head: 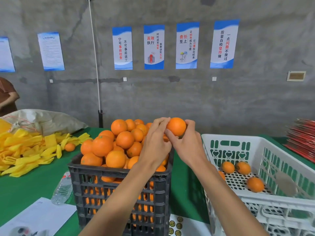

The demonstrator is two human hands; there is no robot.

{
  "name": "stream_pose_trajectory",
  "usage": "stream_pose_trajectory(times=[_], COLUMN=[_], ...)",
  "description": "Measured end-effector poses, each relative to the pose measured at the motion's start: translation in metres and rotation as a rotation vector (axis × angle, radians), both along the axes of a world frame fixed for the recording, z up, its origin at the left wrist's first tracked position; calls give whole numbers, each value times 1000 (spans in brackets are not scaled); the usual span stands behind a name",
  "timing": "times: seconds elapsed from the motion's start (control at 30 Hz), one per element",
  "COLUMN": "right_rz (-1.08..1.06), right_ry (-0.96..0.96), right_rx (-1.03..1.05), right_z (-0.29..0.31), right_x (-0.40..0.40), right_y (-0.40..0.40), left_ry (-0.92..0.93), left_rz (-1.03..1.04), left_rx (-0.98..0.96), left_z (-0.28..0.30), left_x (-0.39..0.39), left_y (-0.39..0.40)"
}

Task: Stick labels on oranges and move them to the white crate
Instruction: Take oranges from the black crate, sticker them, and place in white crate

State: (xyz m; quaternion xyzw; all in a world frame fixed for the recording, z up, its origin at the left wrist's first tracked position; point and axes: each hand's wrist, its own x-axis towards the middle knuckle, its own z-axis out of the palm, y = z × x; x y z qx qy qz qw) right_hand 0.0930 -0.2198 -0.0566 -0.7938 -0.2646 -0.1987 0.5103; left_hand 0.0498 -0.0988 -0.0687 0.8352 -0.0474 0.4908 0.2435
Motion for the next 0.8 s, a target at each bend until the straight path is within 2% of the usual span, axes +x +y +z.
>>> stream_pose_trajectory(times=[0.07, 0.13, 0.17, 0.23, 0.3, 0.33, 0.4, 0.5, 0.7, 0.8], right_rz=[-26, -106, -180, -355, -469, -501, -522, -503, -566, -455], right_ry=[80, 29, -13, -53, 24, 79, 150, 184, 190, -28], right_rx=[83, 1, -103, -308, -404, -425, -469, -528, -643, -655], right_z=[2, 3, 3, 2, -2, -5, -14, -33, -49, -48], right_x=[5, 13, 19, 31, 46, 52, 59, 61, 53, 43], right_y=[-6, -20, -30, -54, -80, -91, -106, -113, -102, -87], left_ry=[31, 96, 110, 146, 307, 410, 587, 635, 403, 211], left_rz=[-162, -194, -61, 409, 800, 870, 832, 747, 712, 564], left_rx=[25, 81, 137, 220, 116, 13, -133, -123, -10, -24], left_z=[4, 10, 17, 33, 44, 48, 51, 55, 54, 47], left_x=[1, -1, -3, -5, -11, -14, -15, -9, -2, -5], left_y=[-3, 7, 19, 54, 88, 101, 121, 132, 119, 87])
